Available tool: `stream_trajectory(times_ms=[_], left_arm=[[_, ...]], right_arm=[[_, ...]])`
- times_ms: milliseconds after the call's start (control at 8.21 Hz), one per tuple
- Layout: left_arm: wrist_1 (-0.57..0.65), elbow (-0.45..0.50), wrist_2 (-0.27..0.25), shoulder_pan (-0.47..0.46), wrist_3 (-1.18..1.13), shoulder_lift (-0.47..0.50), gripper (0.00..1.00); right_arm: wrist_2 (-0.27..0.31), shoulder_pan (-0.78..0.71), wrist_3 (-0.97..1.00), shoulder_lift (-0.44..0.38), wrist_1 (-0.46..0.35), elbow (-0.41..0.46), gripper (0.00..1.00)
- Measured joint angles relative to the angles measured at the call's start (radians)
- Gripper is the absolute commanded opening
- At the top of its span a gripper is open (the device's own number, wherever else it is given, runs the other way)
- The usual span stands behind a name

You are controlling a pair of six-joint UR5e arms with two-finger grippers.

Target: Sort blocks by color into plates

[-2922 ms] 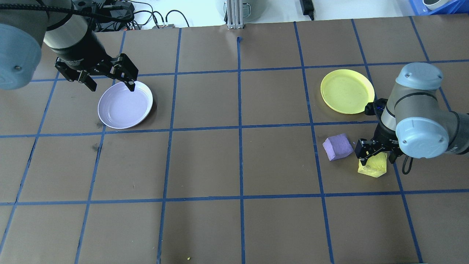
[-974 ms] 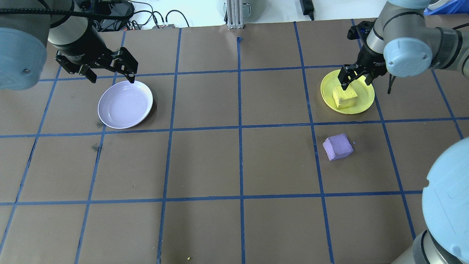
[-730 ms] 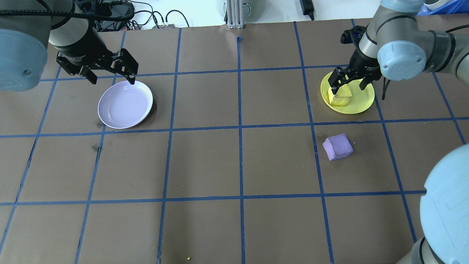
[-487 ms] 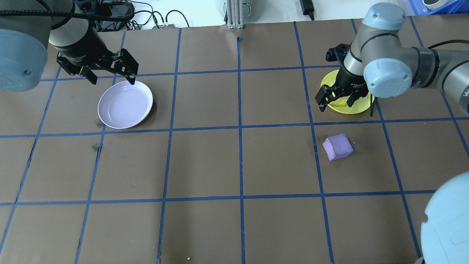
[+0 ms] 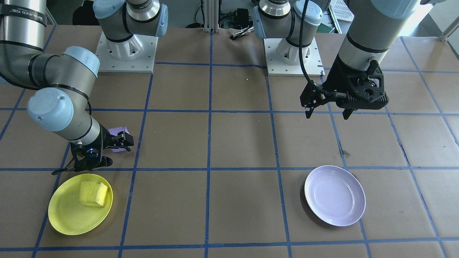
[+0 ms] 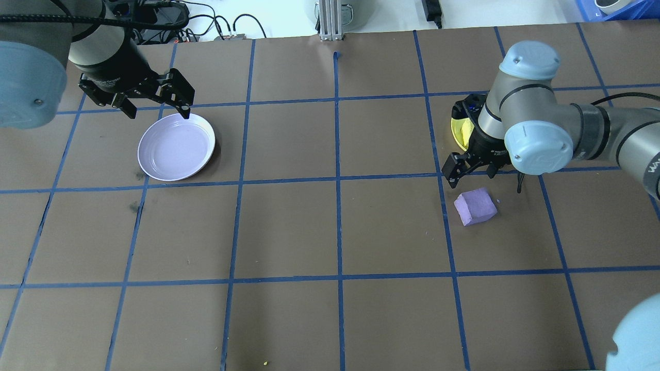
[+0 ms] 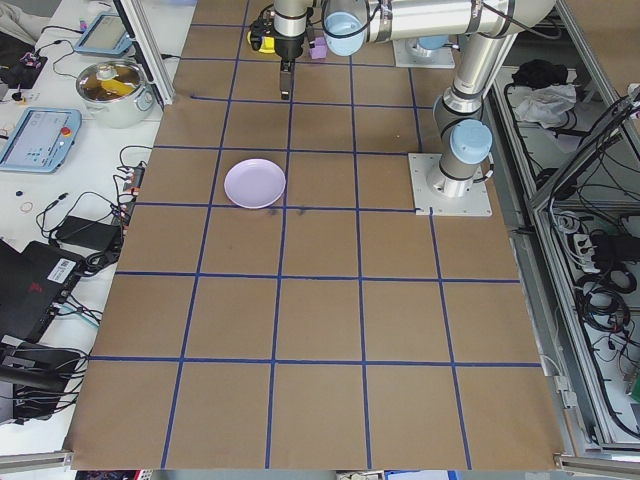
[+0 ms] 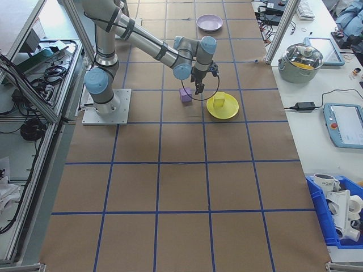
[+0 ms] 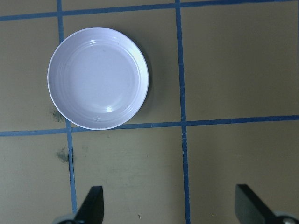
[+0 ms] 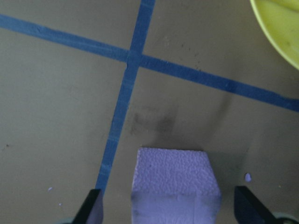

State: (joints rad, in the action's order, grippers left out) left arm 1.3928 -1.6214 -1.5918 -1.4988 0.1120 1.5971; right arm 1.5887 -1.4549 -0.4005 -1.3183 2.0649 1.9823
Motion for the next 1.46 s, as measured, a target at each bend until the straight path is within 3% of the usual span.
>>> stream_trajectory(times_ms=[122,243,609,852,1096,1461], left_arm=[[0.000,0.000,0.000,0.000,0.000,0.000,1.00],[0.000,0.000,0.000,0.000,0.000,0.000,1.00],[0.000,0.000,0.000,0.000,0.000,0.001,1.00],[0.000,0.000,0.001,0.000,0.000,0.001,1.00],[0.000,0.000,0.000,0.000,0.000,0.001,1.00],[0.001,0.000,0.000,0.000,0.000,0.001,1.00]], right_arm=[[0.016,0.000,-0.022,-0.014,0.017,0.054,0.37],[0.028,-0.001,-0.035,-0.018,0.047,0.097,0.11],[0.025,-0.009,0.042,-0.036,0.099,0.118,0.10],[-0.080,-0.094,0.271,-0.061,0.103,0.088,0.15],[-0.130,-0.288,0.488,-0.046,0.092,0.017,0.16],[-0.146,-0.585,0.669,0.069,0.097,-0.128,0.29]])
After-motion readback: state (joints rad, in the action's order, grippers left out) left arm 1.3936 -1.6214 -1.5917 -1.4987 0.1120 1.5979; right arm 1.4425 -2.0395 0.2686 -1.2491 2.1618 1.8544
